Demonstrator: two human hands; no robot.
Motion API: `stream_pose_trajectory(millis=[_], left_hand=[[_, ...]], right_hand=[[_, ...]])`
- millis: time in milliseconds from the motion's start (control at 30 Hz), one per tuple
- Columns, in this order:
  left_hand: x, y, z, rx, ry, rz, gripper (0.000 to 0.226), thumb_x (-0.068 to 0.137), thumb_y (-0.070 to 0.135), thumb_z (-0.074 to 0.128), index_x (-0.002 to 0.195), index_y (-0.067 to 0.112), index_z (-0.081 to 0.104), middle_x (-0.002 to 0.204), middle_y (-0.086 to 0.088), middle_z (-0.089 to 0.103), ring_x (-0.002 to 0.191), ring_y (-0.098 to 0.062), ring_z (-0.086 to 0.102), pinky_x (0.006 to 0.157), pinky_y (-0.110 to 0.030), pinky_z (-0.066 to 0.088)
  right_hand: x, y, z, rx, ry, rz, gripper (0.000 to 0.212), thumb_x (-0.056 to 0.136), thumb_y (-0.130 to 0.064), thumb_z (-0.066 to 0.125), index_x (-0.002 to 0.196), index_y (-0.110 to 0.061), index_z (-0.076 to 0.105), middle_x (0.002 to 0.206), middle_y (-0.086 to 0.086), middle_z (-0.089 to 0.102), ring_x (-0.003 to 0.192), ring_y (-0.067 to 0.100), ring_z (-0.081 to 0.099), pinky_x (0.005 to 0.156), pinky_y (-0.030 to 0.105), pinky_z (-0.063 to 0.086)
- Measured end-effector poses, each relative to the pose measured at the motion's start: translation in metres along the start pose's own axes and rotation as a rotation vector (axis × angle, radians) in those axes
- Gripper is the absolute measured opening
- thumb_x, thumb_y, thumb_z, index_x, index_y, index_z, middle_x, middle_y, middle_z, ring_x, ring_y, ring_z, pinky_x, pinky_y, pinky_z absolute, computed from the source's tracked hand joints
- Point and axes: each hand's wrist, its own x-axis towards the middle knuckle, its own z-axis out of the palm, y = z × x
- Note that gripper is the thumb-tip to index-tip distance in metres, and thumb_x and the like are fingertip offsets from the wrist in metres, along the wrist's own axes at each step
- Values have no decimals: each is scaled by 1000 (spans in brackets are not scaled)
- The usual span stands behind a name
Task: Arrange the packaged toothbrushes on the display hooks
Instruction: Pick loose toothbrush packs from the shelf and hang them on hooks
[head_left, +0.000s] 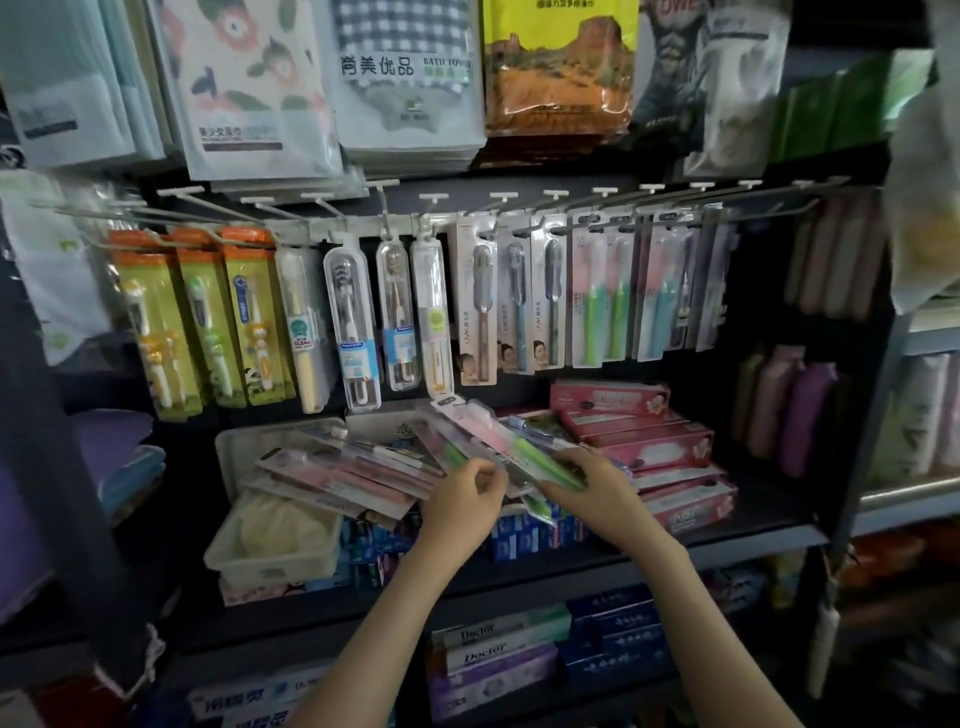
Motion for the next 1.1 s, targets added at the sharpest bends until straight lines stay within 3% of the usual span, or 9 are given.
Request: stream_pose_trajectory(millis=[133, 300, 500, 601, 701, 834, 934, 1034, 1101], left_hand=[[-1, 13, 15, -176, -61, -76, 38, 96, 43, 45, 119, 15, 57, 112, 7, 60, 105, -13, 57, 88, -28, 45], [8, 31, 40, -332, -62, -49, 20, 92, 31, 53, 102, 17, 63, 93, -4, 69, 85, -22, 67, 79, -50, 55], [16, 78, 58, -265, -119, 118, 4, 94, 22, 52, 92, 22, 56, 86, 7, 60, 86, -18, 63, 81, -43, 55], [24, 96, 69, -293, -147, 138, 12, 93, 20, 54, 83, 26, 57, 85, -8, 62, 83, -23, 64, 79, -44, 56], [41, 120, 87, -250, -133, 184, 9, 93, 24, 56, 100, 26, 60, 101, 1, 65, 93, -17, 64, 82, -37, 55], [62, 160, 129, -230, -92, 216, 10, 94, 23, 56, 103, 27, 59, 91, 16, 58, 93, -9, 59, 79, -23, 53], [80, 190, 163, -261, -78, 204, 11, 93, 23, 58, 103, 24, 60, 94, 6, 64, 90, -14, 63, 83, -35, 55], [98, 211, 192, -290, -57, 161, 19, 92, 25, 59, 110, 21, 61, 95, 11, 61, 89, -8, 61, 86, -31, 53], [106, 220, 203, -269, -54, 161, 17, 92, 27, 59, 108, 22, 62, 92, 14, 61, 89, -6, 61, 89, -33, 51]], right_hand=[[-27, 3, 2, 154, 69, -6, 48, 82, -33, 70, 124, -17, 54, 115, -3, 57, 104, 11, 55, 83, 17, 43], [-53, 1, 0, 279, 180, 58, 41, 80, -28, 72, 113, -25, 47, 102, -2, 54, 88, 13, 57, 65, 15, 45], [-60, 17, -38, 236, 251, 84, 44, 81, -35, 71, 114, -19, 48, 97, -3, 55, 81, 7, 52, 64, 14, 42], [-53, 29, -67, 183, 212, 45, 35, 87, -34, 65, 114, -18, 50, 93, -8, 56, 81, 4, 54, 64, 12, 44], [-40, 50, -97, 167, 213, 11, 31, 88, -35, 62, 113, -19, 51, 86, -13, 54, 76, -1, 52, 61, 10, 41], [-19, 95, -141, 140, 201, -31, 30, 89, -37, 62, 112, -22, 49, 90, -14, 55, 81, 2, 54, 64, 10, 40], [0, 128, -176, 121, 166, -46, 35, 86, -38, 65, 111, -26, 44, 91, -17, 55, 78, 0, 54, 62, 8, 41], [19, 150, -200, 101, 132, -66, 59, 77, -46, 72, 121, -21, 41, 99, -11, 60, 83, 4, 58, 68, 18, 47], [31, 159, -209, 95, 136, -64, 57, 77, -42, 73, 118, -18, 41, 96, -7, 60, 80, 10, 60, 66, 26, 50]])
